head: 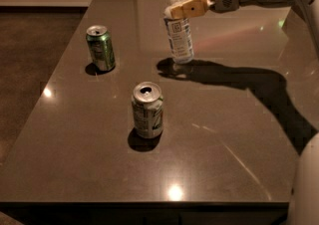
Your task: Place blue plastic bottle upright
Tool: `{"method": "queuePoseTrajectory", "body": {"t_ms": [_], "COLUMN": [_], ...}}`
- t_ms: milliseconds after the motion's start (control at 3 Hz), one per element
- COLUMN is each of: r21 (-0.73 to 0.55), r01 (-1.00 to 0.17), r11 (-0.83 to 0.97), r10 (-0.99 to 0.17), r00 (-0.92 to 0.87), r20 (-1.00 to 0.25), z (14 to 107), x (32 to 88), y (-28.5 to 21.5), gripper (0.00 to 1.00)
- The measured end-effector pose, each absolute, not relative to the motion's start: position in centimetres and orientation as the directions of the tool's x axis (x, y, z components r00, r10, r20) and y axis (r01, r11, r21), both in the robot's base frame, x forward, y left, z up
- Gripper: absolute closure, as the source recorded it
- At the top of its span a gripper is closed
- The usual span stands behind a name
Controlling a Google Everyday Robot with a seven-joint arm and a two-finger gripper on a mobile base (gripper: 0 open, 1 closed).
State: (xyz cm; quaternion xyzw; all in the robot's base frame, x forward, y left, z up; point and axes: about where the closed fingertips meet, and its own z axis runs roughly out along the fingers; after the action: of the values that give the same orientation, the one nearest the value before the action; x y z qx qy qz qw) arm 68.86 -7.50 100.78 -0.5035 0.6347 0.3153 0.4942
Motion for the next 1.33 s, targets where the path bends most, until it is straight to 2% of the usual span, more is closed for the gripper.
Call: {"method": "queuePoseTrajectory", "body": {"t_ms": [333,667,1000,1333], "r21": [-0.043,-0.032,-0.043,-0.066], "r01": [-0.938,-0.931,-0.93,-0.93], "r11": [0.344,0.363,0.364,0.361], "r10": [-0.177,-0.103,-0.071,-0.067], "r00": [-0.02,-0.006,0.019,0.044], "r20": [-0.984,-0.995,-0.997,-0.997], "z": [100.5,100.4,99.8,99.3], "x": [68.1,67.6,67.0,66.5], "y": [-8.4,-8.6,-8.4,-8.1], "gripper": [1.0,1.0,0.81,0.58]}}
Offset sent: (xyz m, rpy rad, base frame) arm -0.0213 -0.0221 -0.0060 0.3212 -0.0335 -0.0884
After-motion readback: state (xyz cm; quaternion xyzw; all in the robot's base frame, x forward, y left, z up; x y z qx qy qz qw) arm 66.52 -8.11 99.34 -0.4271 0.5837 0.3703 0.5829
